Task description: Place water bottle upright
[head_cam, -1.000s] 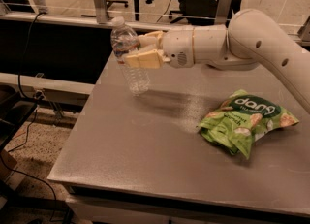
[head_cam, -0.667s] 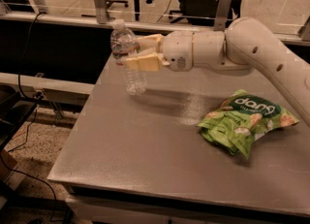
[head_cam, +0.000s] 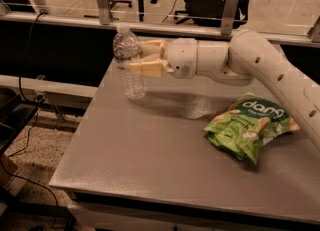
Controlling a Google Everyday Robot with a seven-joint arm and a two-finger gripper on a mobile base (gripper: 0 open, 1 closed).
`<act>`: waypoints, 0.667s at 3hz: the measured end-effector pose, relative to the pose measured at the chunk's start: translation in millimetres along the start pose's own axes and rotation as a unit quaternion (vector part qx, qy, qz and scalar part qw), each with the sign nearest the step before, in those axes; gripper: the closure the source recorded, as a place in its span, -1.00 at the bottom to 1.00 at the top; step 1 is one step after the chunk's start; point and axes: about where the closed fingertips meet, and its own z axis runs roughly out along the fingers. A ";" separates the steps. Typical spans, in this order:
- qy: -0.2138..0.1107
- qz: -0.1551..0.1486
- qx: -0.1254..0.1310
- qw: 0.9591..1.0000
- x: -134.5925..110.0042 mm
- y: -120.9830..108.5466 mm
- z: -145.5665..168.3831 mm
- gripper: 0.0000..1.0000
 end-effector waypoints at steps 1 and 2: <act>-0.016 -0.001 -0.003 1.000 1.1 1.4 0.5 0.19; -0.025 0.000 -0.004 1.000 3.5 2.9 0.2 -0.43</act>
Offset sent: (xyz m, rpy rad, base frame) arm -0.0008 -0.0066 -0.0069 0.0660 -0.0067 0.0090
